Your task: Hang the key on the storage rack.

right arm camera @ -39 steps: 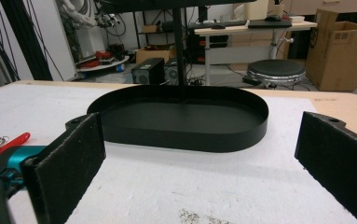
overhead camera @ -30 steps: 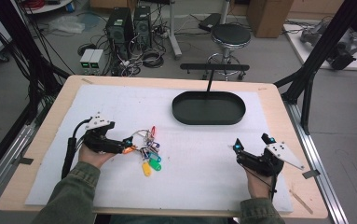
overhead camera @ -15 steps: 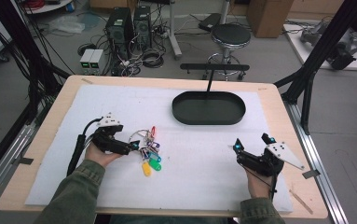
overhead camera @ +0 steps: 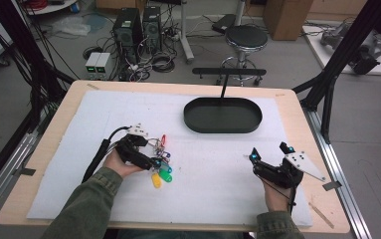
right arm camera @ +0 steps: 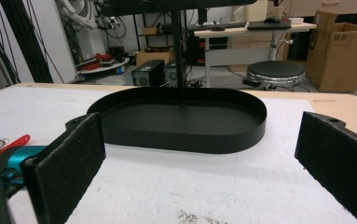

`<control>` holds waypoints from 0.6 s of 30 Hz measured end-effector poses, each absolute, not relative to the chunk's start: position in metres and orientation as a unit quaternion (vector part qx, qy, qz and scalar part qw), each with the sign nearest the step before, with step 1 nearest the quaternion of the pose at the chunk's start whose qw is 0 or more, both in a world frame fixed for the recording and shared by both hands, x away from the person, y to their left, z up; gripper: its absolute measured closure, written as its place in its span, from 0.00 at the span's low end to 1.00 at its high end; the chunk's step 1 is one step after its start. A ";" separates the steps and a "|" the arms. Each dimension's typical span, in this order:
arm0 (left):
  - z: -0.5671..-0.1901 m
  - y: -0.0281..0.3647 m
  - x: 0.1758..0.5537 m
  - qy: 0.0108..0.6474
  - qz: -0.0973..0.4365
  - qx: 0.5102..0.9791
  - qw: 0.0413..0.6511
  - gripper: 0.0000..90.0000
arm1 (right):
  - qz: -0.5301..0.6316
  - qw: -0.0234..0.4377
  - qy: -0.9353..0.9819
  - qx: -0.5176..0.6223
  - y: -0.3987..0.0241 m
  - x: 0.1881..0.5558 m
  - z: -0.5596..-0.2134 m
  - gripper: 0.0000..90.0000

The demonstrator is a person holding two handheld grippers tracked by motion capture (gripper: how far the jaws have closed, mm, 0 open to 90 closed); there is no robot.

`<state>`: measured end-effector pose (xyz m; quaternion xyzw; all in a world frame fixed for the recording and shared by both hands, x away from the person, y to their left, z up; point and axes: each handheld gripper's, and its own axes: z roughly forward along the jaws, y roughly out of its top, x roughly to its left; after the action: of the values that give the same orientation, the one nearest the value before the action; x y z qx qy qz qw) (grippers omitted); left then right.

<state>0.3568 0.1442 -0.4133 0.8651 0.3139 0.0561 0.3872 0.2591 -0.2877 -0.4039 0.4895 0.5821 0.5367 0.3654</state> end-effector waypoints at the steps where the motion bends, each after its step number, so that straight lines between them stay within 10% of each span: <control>1: -0.413 0.144 0.357 0.314 0.056 0.865 0.387 0.03 | 0.537 0.365 0.582 0.490 -0.288 0.259 -0.404 0.01; 18: -0.418 0.141 0.362 0.305 0.001 0.877 0.372 0.28 | 0.537 0.365 0.582 0.489 -0.288 0.259 -0.404 0.01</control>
<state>0.3622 0.1412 -0.4181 0.8768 0.3051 0.0014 0.3718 0.2589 -0.2877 -0.4038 0.4893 0.5819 0.5374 0.3649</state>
